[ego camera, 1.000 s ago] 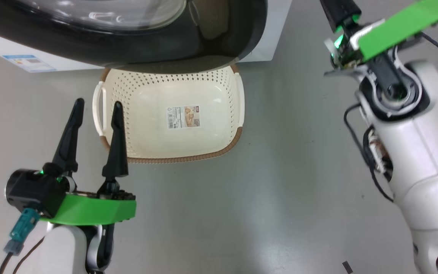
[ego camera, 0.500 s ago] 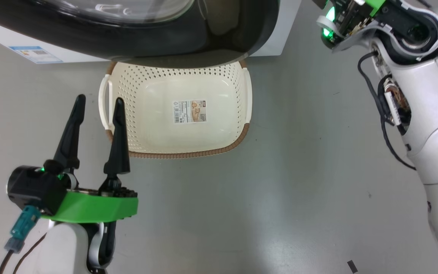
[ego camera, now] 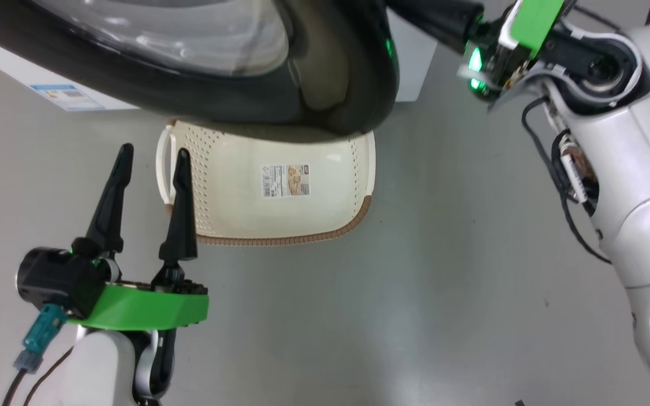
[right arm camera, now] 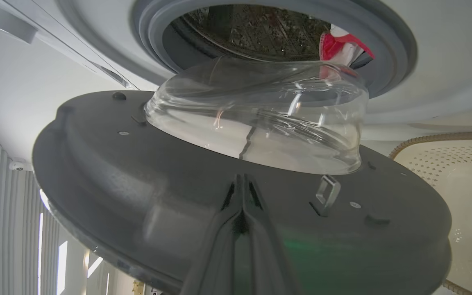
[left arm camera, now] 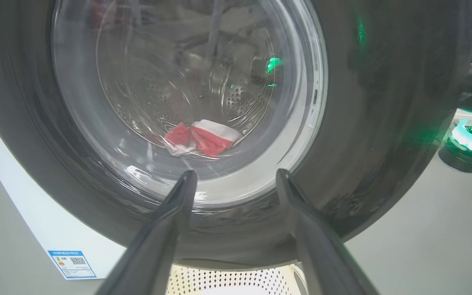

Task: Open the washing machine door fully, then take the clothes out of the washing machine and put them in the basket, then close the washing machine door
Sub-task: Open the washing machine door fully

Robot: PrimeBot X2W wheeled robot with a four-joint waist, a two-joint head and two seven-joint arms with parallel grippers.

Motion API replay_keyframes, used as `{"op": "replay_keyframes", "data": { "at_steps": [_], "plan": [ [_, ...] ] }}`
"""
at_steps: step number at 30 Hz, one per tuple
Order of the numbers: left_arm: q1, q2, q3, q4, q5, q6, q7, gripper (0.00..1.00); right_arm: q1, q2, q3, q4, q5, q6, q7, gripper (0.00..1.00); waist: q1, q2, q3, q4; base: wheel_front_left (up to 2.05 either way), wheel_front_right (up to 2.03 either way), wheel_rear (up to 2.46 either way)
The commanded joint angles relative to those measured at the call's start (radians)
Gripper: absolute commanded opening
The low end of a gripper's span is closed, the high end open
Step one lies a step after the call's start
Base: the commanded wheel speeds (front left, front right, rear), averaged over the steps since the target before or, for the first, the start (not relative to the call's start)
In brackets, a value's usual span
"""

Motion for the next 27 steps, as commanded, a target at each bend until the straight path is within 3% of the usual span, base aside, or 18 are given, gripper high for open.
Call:
{"op": "replay_keyframes", "data": {
  "at_steps": [1,27],
  "plan": [
    [0.013,0.023,0.028,-0.019,-0.006,0.01,-0.005,1.0,0.025,0.032,0.011,-0.032,-0.012,0.008,0.01,0.0,0.0,0.0,-0.018,0.006,0.0,0.0,0.0],
    [0.094,0.022,0.026,0.047,-0.03,0.031,-0.005,1.0,0.27,0.06,0.07,-0.07,-0.035,0.008,0.081,0.0,0.0,0.0,-0.204,0.105,0.0,0.0,0.0]
  ]
}}
